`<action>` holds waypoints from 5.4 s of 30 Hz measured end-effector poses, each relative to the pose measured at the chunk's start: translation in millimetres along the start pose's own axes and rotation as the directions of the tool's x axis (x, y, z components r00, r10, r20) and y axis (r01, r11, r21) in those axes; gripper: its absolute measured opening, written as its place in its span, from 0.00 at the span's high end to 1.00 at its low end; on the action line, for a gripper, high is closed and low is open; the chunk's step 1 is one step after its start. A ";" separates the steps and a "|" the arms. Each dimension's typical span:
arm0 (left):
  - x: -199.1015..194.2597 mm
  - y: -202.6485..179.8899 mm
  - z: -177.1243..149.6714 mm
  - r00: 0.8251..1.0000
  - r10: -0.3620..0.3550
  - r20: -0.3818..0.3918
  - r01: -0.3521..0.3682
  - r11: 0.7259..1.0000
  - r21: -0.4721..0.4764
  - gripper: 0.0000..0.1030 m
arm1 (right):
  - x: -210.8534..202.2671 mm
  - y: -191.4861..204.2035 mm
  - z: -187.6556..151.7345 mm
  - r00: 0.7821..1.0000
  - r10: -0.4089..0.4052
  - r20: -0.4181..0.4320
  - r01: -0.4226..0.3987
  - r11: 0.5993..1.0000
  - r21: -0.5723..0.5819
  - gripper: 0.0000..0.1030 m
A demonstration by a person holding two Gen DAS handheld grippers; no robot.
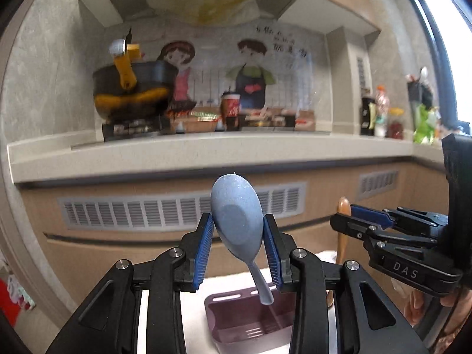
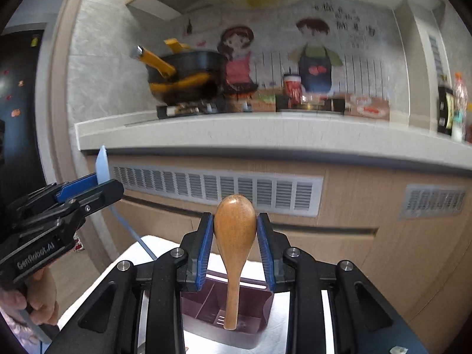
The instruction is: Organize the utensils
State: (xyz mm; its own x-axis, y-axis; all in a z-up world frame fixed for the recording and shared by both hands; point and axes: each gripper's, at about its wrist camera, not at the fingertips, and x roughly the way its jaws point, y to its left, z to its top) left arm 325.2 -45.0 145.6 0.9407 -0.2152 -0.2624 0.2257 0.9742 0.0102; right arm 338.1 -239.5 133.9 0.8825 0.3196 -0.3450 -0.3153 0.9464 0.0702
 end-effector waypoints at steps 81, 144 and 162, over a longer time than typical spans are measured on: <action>44.1 1.5 -200.9 0.623 -0.043 -0.781 -0.049 0.994 -0.094 0.54 | -97.0 21.5 -157.4 0.954 -0.004 -0.299 -0.016 0.998 -0.066 0.81; 60.7 71.5 -206.9 0.600 -0.257 -0.758 -0.310 0.798 -0.516 0.59 | -96.5 19.6 -143.2 0.954 0.014 -0.299 -0.026 0.999 -0.034 0.81; 54.4 4.2 -205.5 0.698 -0.026 -0.715 -0.180 0.961 -0.211 0.66 | -100.3 17.1 -143.5 0.963 0.007 -0.270 -0.017 0.999 -0.037 0.81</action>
State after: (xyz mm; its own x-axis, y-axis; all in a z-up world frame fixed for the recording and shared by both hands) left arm 325.2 -38.5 -66.9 0.4698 -0.1268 -0.8736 -0.0058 0.9892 -0.1467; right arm 194.1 -262.1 35.4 0.7533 0.3016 -0.5845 -0.3432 0.9383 0.0419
